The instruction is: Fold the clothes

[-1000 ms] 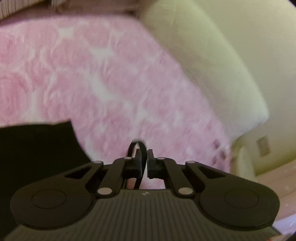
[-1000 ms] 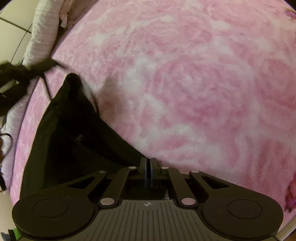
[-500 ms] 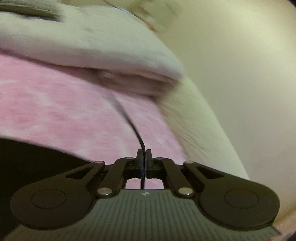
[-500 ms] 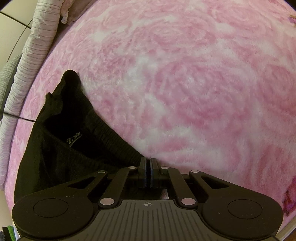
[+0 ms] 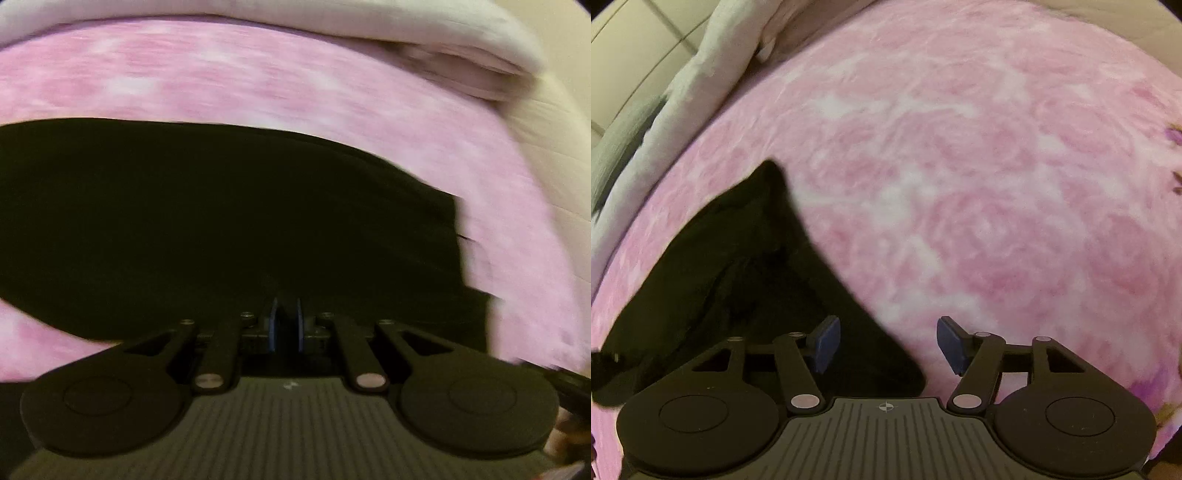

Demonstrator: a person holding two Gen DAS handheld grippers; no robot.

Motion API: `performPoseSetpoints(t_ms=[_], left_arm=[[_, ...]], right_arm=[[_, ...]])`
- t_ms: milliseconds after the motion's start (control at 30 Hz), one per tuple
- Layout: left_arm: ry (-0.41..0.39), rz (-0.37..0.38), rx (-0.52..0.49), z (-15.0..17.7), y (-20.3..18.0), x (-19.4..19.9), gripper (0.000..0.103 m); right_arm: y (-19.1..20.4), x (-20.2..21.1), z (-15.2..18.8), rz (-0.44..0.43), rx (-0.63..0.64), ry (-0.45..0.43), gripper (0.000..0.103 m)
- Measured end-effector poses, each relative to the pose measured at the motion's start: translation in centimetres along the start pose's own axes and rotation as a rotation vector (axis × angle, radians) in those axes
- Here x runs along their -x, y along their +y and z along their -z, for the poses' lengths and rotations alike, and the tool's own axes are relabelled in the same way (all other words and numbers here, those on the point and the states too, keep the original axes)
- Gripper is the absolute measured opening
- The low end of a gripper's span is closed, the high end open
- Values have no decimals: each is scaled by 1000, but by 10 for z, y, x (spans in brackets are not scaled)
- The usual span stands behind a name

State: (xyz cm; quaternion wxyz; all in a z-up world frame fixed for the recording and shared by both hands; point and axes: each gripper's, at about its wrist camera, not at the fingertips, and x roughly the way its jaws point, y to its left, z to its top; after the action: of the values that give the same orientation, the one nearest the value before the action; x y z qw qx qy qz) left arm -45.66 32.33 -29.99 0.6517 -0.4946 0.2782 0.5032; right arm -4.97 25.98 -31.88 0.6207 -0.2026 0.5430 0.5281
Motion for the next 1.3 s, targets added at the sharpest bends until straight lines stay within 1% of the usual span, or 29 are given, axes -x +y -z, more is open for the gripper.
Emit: performPoseSetpoints(t_ms=[33,100,133,233,267,333,433,467,533,567,633,700,767,833,900,967,1000,1033,1067,1100,1133,1167,1200,1267,1300], left_arm=[[12,40,-60,5,-13,-2,18],[52,84,-188,15,-42,-14,25],[72,104,-253,19,-56,-20,25],[136,168,-355,36,-89,-41,26],[143,180,-371,42,-97,-47,26],[150,176,-385,48,-107,-62,26],[142,130,-369,53,-110,-80,26],[145,117,-357,56,-109,-85,25],[129,99,-352,57,-103,-86,0],[124,97,-368,55,-99,-83,0],[59,50,-455,47,-97,-65,0],[-2,-50,-584,37,-92,-47,0],[-30,-174,-678,27,-73,-36,0],[-18,-308,-757,21,-46,-36,0],[42,-393,-853,22,-22,-43,0],[97,-433,-929,31,-2,-53,0],[112,-439,-956,37,3,-57,0],[126,-442,-982,43,8,-60,0],[119,-444,-1000,47,8,-59,0],[109,-443,-994,48,8,-54,0],[99,-440,-982,48,8,-49,4],[91,-436,-949,47,11,-43,6],[89,-425,-895,44,14,-37,7],[83,-361,-731,34,24,-22,7],[82,-318,-637,29,30,-14,8]], right_arm=[[1,-1,2,2,-1,9,62],[3,-3,7,6,-4,27,62],[5,-4,9,8,-6,36,62],[6,-6,16,9,-7,49,62],[6,-7,17,9,-6,51,62],[5,-8,20,8,-3,56,62],[4,-12,24,14,9,59,62],[4,-13,25,15,13,59,62],[5,-17,29,30,38,65,62],[6,-19,31,37,62,66,62],[8,-22,33,46,88,66,62],[8,-25,33,50,99,68,62],[6,-27,33,48,96,73,62],[6,-28,32,48,100,81,62],[6,-29,31,46,113,92,62],[6,-29,29,45,114,102,62],[6,-28,28,43,115,108,62],[6,-28,27,41,116,114,62],[6,-28,26,39,117,120,62],[4,-26,24,36,103,122,62],[3,-23,22,33,89,125,62],[1,-21,20,29,75,127,62],[-4,-19,22,17,41,120,62],[-13,-14,25,-8,-28,105,62],[-18,-12,27,-21,-62,97,62]])
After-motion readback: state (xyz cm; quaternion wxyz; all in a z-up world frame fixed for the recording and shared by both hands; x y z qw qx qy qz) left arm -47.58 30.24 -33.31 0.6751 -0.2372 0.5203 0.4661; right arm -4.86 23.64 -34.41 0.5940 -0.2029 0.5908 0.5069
